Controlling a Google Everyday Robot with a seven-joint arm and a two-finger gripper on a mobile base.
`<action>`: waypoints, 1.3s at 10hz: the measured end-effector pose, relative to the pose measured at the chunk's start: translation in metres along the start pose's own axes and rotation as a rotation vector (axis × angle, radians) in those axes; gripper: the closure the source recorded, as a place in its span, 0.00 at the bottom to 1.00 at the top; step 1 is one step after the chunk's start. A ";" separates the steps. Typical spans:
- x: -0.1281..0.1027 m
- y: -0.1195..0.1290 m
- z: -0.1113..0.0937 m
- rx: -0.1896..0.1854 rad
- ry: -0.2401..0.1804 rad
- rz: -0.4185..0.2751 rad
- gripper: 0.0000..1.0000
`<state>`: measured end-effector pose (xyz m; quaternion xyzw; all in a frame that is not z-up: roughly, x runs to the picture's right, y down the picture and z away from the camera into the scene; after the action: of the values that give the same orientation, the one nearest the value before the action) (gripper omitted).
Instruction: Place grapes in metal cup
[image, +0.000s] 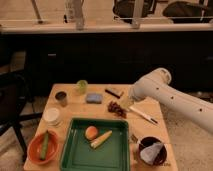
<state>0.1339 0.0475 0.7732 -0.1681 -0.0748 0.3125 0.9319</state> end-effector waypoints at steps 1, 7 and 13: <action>-0.001 0.000 0.001 0.000 -0.004 0.009 0.20; -0.011 0.026 0.043 0.014 -0.219 0.083 0.20; -0.030 0.030 0.083 -0.105 -0.275 0.060 0.20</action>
<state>0.0729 0.0740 0.8389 -0.1744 -0.2128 0.3558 0.8931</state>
